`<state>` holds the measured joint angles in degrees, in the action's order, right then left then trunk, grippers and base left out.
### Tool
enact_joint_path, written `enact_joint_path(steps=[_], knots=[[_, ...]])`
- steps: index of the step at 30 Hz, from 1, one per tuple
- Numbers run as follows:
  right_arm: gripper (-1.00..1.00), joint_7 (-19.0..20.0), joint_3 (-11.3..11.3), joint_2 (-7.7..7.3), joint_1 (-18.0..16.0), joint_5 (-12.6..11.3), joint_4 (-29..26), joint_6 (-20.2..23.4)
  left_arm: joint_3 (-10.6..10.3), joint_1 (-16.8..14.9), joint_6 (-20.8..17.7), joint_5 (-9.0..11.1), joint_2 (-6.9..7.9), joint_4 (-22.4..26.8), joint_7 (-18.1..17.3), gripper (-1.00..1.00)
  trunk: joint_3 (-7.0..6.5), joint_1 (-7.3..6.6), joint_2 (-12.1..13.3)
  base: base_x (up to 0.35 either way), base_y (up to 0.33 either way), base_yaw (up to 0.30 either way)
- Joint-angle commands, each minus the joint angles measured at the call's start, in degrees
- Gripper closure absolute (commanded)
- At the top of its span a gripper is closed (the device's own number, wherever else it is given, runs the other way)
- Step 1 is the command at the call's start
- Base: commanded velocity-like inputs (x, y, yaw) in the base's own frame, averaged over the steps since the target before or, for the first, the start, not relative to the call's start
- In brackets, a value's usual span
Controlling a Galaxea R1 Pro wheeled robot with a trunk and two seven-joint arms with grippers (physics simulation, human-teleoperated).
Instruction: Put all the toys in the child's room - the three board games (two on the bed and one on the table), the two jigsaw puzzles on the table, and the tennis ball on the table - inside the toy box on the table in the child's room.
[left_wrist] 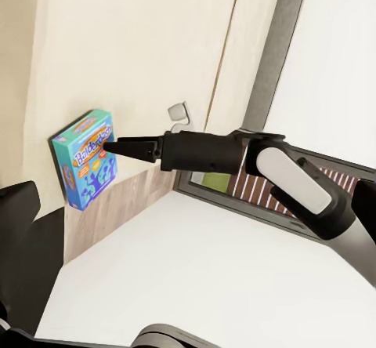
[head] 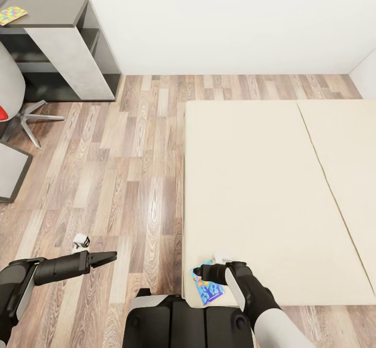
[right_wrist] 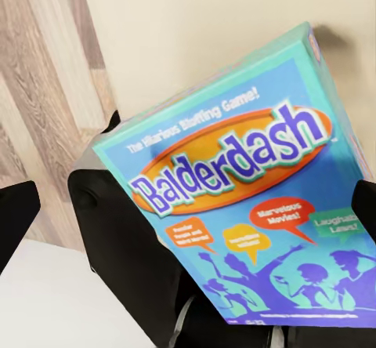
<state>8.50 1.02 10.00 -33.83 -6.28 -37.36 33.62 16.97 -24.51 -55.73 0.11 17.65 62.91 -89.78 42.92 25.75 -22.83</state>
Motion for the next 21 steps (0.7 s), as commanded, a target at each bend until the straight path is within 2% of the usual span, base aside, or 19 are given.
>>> enact_joint_path(steps=[1, 21], knots=[[-1.0, -0.2, 0.0, 0.0, 0.0, -0.5, -0.1, 0.3, 0.0, 0.0, -0.6, 0.0, 0.02, 0.0, -0.2, -1.0, 0.06, 0.03, -0.1, 0.0, 0.0, 0.0], [-1.0, -0.2, 0.4, 0.0, 0.0, -0.4, -0.1, 0.2, 0.0, 0.0, -0.6, 0.0, 0.02, 0.0, -0.2, -1.0, 0.06, 0.03, -0.1, 0.0, 0.0, 0.0]])
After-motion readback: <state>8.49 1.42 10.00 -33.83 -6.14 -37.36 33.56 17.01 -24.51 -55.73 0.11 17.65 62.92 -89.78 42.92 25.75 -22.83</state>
